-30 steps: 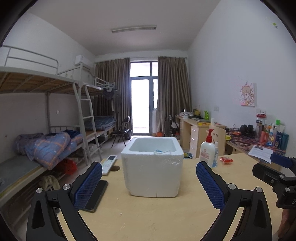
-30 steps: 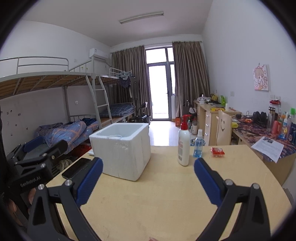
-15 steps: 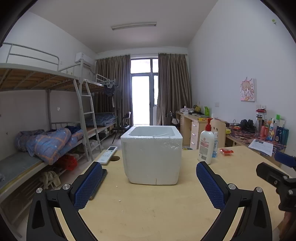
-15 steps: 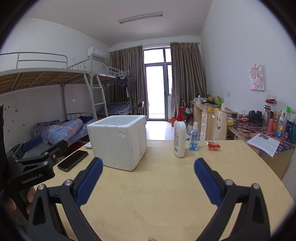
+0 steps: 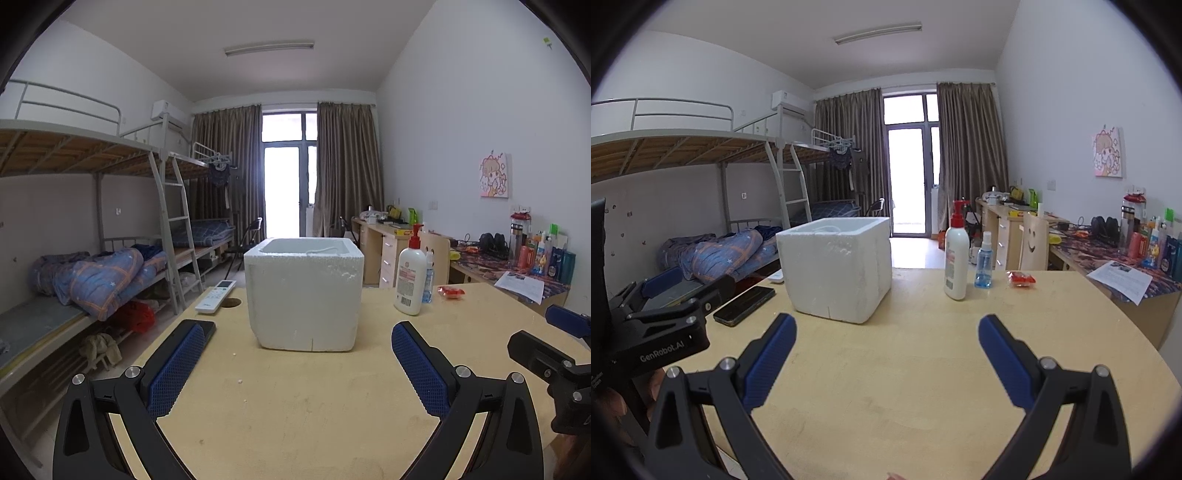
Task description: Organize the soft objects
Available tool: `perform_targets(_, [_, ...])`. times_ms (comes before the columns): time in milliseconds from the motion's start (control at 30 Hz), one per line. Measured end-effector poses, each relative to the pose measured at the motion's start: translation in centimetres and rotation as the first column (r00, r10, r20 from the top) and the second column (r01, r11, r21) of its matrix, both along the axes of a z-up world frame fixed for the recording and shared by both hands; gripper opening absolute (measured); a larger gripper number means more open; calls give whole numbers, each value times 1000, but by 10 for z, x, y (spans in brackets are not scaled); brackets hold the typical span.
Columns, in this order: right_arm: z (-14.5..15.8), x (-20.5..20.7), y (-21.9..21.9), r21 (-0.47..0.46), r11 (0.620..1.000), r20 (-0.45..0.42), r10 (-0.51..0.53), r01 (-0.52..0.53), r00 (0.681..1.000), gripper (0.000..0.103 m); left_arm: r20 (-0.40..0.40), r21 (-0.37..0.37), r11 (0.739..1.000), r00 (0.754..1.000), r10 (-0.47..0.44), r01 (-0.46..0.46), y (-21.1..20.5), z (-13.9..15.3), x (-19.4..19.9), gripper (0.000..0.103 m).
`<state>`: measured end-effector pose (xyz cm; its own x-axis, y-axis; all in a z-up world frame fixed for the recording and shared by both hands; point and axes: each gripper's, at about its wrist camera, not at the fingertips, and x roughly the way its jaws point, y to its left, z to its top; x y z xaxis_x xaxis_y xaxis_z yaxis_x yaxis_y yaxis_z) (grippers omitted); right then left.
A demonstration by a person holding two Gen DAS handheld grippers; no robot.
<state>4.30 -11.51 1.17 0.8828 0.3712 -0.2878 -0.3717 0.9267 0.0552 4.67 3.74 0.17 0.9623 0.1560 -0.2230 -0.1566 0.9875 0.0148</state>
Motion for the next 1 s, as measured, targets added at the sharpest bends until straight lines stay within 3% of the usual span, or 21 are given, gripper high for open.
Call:
perform_targets(467, [-8,-4,-5,7,1000,-6,-2,3,1000,100,5,1,1000,1000,9,-9,-1,-7,-5,102])
perform_targets(1000, [-2,-33,-10,19,1000,29,5,-5,1000,101,41,9,1000,999,14,-14,-4,0,-36,102])
